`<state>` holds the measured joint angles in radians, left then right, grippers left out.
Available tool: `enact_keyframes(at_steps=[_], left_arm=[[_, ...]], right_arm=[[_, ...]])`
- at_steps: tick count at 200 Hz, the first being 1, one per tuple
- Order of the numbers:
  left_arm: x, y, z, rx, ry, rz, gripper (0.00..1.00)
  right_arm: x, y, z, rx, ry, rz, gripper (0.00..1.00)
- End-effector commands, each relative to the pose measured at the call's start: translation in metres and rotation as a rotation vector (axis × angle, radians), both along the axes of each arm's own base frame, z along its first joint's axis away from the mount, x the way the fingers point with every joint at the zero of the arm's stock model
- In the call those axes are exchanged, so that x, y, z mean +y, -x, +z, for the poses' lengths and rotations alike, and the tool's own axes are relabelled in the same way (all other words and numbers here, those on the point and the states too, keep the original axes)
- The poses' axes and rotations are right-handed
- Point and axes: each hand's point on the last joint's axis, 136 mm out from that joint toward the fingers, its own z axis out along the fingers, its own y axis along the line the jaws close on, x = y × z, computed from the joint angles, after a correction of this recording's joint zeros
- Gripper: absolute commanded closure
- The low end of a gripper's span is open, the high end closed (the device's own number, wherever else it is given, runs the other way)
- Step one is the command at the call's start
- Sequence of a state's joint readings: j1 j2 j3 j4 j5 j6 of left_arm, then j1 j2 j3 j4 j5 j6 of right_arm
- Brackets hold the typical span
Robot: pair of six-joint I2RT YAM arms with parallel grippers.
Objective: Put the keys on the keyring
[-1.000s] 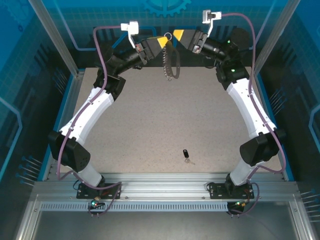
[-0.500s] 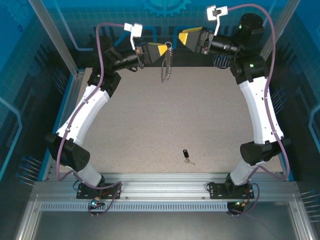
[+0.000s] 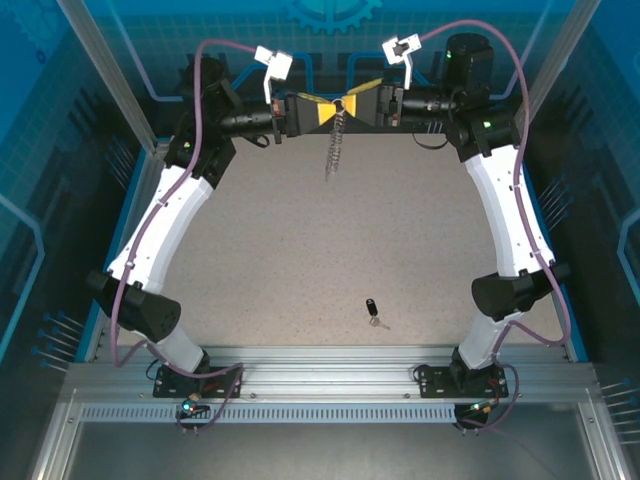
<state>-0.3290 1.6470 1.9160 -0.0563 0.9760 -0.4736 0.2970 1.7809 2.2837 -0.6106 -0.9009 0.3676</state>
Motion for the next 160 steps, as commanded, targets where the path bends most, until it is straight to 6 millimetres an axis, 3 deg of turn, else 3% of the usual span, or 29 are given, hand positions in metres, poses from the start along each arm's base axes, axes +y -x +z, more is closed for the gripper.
enact_keyframes(at_steps=[1,66,122,160], left_arm=[[0.003,0.004,-0.001,-0.022,-0.027,-0.014,1.00],[0.003,0.002,-0.017,0.006,-0.060,-0.007,1.00],[0.002,-0.003,-0.024,0.022,-0.074,-0.007,1.00],[0.001,-0.006,-0.027,0.024,-0.080,-0.003,1.00]], right_arm=[[0.004,0.012,0.005,-0.022,0.006,0.034,0.52],[-0.020,0.006,0.011,-0.029,-0.042,-0.039,0.53],[-0.006,0.033,0.011,-0.033,-0.016,0.075,0.54],[0.000,0.037,0.006,-0.021,-0.006,0.100,0.57]])
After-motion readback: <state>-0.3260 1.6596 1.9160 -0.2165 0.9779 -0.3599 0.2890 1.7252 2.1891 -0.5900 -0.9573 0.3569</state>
